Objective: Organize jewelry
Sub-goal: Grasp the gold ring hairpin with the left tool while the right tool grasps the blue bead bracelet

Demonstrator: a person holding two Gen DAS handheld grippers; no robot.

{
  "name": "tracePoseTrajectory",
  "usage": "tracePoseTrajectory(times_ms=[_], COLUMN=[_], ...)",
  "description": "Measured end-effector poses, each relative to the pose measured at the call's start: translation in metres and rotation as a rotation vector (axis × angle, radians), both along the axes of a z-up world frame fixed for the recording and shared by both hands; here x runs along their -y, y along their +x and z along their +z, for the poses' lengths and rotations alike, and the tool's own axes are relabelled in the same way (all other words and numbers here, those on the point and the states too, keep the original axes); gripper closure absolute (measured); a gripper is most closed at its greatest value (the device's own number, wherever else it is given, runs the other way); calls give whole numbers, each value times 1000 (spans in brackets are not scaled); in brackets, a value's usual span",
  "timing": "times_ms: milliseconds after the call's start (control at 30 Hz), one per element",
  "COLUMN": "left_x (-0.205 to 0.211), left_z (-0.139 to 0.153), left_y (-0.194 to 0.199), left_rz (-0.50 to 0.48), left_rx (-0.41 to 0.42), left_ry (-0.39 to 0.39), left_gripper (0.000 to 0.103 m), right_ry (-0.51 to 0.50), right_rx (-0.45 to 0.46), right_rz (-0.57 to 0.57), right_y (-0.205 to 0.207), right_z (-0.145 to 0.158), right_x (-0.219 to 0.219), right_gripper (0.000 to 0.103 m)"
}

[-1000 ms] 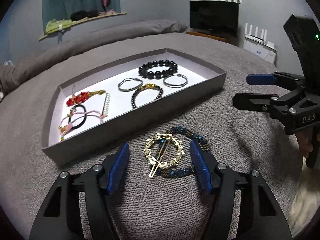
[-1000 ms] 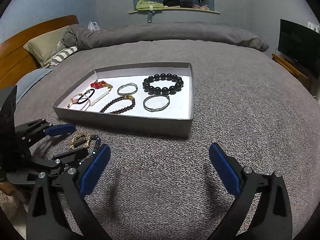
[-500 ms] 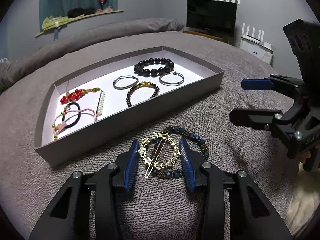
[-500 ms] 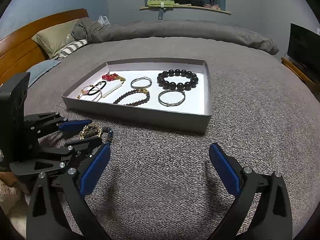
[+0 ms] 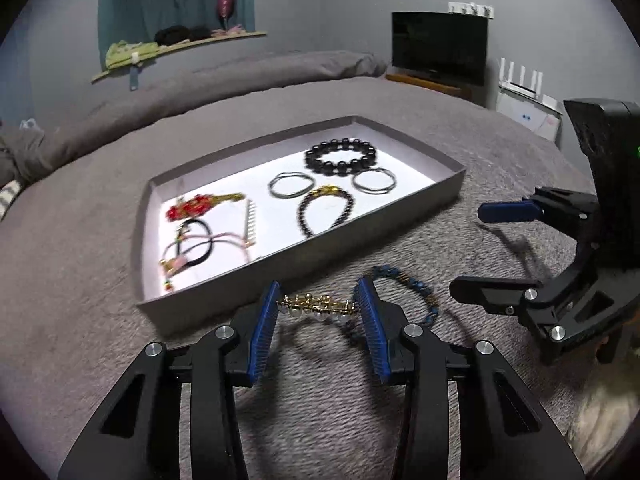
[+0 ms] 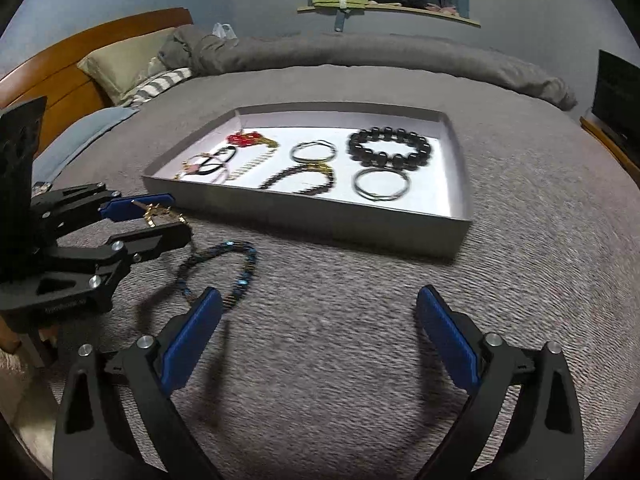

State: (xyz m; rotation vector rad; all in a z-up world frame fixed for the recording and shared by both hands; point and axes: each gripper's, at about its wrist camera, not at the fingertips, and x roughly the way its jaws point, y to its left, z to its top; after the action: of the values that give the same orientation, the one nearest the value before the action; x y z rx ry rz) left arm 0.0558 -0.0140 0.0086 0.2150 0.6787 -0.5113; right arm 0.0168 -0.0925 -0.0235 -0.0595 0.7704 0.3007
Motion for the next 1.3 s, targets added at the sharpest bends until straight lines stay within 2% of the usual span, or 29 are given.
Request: tracePoseTrajectory(times_ms=[67,100,233,367,467,567,667,700,867,933,1000,1067,1100,1300], left_x=[-8,-12,-27,-29,-28,-29,-27,-26,-27,-26,-24,-22,-22,-22], left_z=[-2,-4,-5,-12,-20,-23,-26,-26,-28,-27,-28,-29,-29,-27], left_y=[-2,-3,-2,3,5,6,7,7,7,6,5,5,5,4], left_rz=[16,23,46,50,47,43,41,45,45,40,31,27,25,24], left_rx=[-7,-11,-27,-63,-86,-104,-105,-102,-100,-97,-92,-87,-84,-77], left_ry=[7,9,-10,11,43,43,53,58,63,71,83,95,98,94], left_gripper=[60,60,60,60,60,60,58,55,54,54,60,60,60,60], right_ry=[-9,-3,33,13,-5,-11,-10,-16,-18,-30,-15,-15,-10,32], right_rx=[2,-2,-14,-18,-35,-34,-43,-41,-45,-45,-56,-52,-51,-33], right_rz=[15,22,34,48,49,46,53,54,67,75,84,86,83,72], right_y=[0,1,7,12,13,11,11,11,11,11,11,9,9,4], right_z=[-1,-2,-1,-2,-7,-9,-12,-13,-14,-15,-15,-15,-14,-8], right_x=[-7,-9,-17,-27,-31,-32,-34,-36,-42,-44,-44,-45,-44,-35], right_gripper=[15,22,35,48,50,51,60,61,66,71,83,87,93,95])
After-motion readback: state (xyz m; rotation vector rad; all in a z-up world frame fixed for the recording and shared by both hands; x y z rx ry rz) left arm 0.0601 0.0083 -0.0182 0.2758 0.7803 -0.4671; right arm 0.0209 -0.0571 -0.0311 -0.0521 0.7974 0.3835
